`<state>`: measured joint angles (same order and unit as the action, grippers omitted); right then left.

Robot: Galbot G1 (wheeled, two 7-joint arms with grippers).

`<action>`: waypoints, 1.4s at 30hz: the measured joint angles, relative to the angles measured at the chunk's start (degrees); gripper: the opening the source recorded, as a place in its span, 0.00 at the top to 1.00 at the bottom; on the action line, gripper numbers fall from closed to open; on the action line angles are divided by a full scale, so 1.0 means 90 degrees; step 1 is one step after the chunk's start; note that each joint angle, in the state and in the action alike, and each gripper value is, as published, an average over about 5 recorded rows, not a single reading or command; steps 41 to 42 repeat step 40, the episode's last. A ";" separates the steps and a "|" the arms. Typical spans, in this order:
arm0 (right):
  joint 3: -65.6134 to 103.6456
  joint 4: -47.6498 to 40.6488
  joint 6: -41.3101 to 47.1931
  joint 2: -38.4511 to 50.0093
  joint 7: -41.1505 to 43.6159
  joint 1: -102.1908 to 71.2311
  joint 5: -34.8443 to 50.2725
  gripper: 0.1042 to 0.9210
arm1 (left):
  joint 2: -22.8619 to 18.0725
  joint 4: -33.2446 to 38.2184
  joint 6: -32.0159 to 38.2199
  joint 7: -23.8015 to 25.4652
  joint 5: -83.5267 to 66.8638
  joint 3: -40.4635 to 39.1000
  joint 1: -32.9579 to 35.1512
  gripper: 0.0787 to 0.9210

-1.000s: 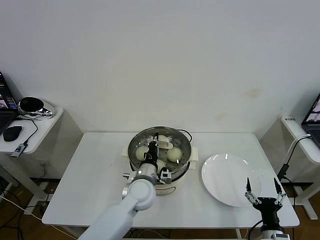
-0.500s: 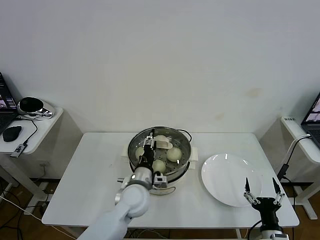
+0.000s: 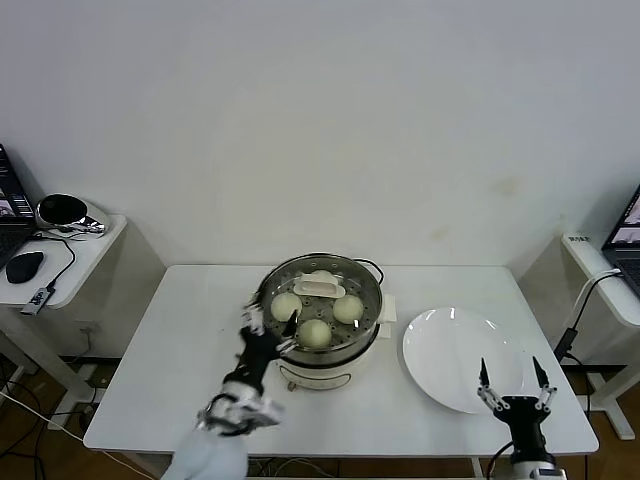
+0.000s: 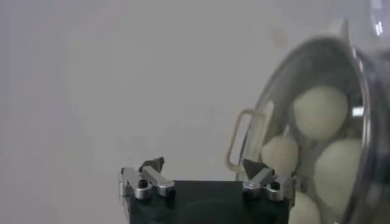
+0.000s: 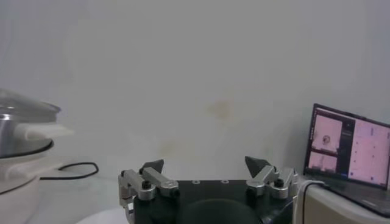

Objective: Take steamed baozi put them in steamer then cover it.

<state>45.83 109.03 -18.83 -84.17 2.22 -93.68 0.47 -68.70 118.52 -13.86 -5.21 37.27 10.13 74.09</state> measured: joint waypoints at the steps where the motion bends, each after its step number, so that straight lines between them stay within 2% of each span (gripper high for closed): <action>1: -0.0040 -0.0009 -0.0010 0.0022 0.0016 -0.0012 0.0024 0.12 | -0.0034 0.0058 0.0169 -0.0113 -0.0346 0.0207 0.0238 0.12; 8: -0.0365 -0.0008 -0.0009 0.0269 0.0168 -0.0147 0.0309 0.12 | -0.0188 0.0262 0.1159 -0.0688 -0.2595 0.1307 0.1677 0.12; 14: -0.0680 0.0067 0.0081 0.0445 0.0303 -0.0335 0.0568 0.12 | -0.0326 0.0095 0.1799 -0.0901 -0.4144 0.1768 0.2390 0.12; 23: -0.1000 0.0228 0.0254 0.0553 0.0397 -0.0598 0.0803 0.12 | -0.0394 -0.0328 0.2294 -0.0797 -0.5312 0.2155 0.2928 0.12; 42: -0.1139 0.0452 0.0513 0.0554 0.0290 -0.0818 0.0878 0.12 | -0.0538 -0.0520 0.2448 -0.0467 -0.5509 0.2424 0.3260 0.12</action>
